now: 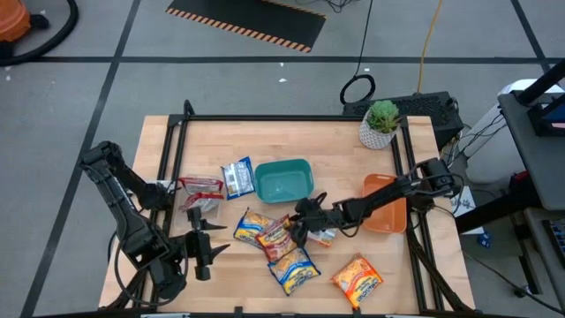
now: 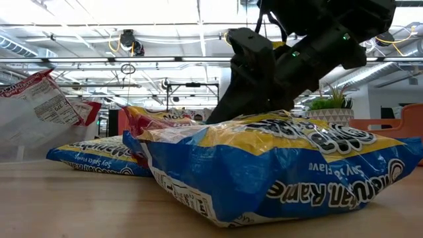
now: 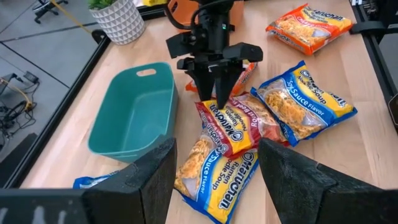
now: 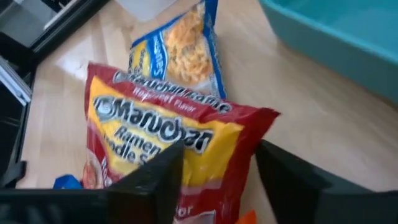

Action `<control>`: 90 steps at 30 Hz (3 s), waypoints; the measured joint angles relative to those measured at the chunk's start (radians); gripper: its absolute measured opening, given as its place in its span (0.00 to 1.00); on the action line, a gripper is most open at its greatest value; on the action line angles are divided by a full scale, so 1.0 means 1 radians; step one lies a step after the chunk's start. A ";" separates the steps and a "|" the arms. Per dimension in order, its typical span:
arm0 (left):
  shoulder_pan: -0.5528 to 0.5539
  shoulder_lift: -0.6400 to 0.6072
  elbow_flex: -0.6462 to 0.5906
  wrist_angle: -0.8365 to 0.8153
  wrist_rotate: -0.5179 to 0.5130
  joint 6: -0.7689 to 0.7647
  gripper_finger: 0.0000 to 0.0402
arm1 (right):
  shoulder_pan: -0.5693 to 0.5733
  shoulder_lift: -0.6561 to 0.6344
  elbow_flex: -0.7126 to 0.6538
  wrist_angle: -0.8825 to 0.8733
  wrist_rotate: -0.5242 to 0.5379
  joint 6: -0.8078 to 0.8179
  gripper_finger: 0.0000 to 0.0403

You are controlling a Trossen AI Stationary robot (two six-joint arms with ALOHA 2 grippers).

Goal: Sort Maruchan noodles
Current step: Put the red noodle pack into the transparent bin

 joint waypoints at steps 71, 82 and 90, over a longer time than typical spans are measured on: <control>0.180 0.156 -0.038 0.450 -0.087 0.169 0.96 | 0.250 -0.132 0.264 0.224 0.583 -0.732 0.00; 0.204 0.154 -0.038 0.517 -0.025 0.241 0.94 | 0.258 -0.134 0.300 0.212 0.477 -0.739 0.00; 0.222 0.154 -0.038 0.557 0.085 0.283 0.71 | 0.266 -0.134 0.300 0.220 0.477 -0.740 0.00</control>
